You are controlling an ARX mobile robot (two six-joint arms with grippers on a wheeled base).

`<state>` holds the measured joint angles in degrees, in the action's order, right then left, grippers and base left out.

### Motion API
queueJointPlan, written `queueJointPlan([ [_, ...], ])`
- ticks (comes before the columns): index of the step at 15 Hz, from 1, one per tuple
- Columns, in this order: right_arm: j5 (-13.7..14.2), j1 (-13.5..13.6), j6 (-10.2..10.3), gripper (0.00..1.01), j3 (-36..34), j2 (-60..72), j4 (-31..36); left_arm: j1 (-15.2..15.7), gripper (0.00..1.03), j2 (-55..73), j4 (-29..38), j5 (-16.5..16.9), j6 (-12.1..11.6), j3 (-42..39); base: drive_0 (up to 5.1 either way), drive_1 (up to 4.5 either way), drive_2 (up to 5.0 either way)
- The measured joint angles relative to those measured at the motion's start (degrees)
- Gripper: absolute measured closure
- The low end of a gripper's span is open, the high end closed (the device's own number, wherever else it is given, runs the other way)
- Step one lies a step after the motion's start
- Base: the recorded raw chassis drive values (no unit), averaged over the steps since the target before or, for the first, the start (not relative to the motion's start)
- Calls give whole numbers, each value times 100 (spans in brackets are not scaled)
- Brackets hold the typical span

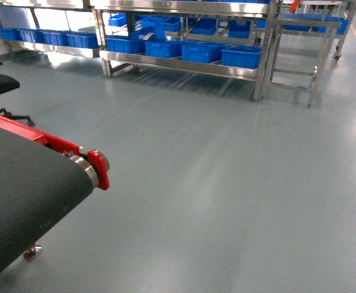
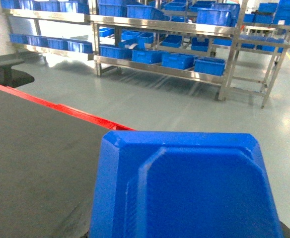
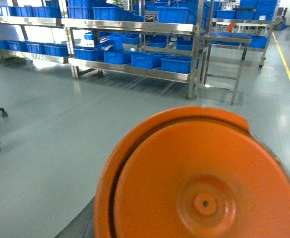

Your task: Sort blue parts and orange caps into right shelf containers

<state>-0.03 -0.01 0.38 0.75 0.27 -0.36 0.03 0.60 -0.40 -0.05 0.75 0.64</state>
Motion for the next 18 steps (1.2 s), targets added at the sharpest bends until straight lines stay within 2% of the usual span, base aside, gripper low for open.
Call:
queueJointPlan([
  [18, 0, 0, 0, 56, 0, 0, 0, 0, 61, 0, -2, 0, 0, 0, -156, -156, -156],
])
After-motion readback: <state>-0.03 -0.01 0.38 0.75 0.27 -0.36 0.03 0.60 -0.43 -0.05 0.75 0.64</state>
